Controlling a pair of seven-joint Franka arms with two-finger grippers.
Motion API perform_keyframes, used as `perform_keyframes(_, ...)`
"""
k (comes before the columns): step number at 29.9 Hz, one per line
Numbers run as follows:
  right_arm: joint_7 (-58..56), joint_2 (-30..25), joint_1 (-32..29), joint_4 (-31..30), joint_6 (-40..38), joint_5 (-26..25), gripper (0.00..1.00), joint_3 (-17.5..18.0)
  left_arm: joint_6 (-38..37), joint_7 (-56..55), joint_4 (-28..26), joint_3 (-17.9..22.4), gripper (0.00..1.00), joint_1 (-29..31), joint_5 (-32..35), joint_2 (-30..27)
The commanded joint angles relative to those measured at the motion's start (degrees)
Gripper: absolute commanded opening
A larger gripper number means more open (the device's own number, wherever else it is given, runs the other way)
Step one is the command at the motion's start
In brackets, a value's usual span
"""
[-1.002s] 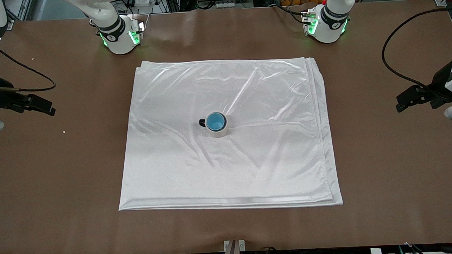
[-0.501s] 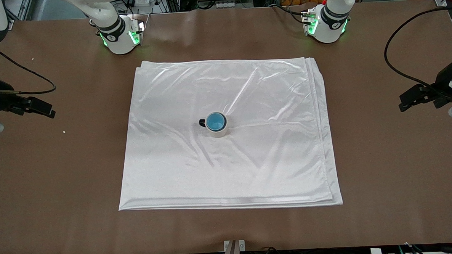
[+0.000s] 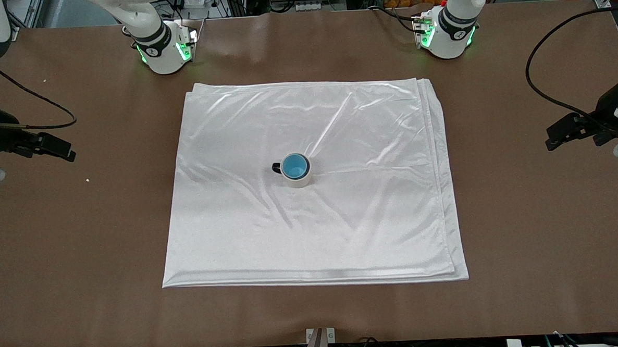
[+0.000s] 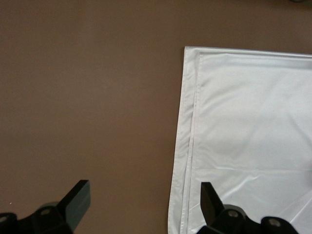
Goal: Place blue cup into white mug on cloth
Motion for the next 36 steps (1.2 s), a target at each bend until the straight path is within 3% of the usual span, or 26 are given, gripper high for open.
perform_keyframes(1,0.41,0.54,0.5,1.28,-0.35,-0.67,1.0,-0.35,-0.39,1.12,-1.15,0.48,1.0,-1.01,0.77,-1.51)
perform_keyframes(36,0.32,0.54,0.23,1.19,-0.35,-0.84,1.0,-0.36,-2.94,1.29,-1.94,0.48,1.0,-0.39,0.33,-3.09)
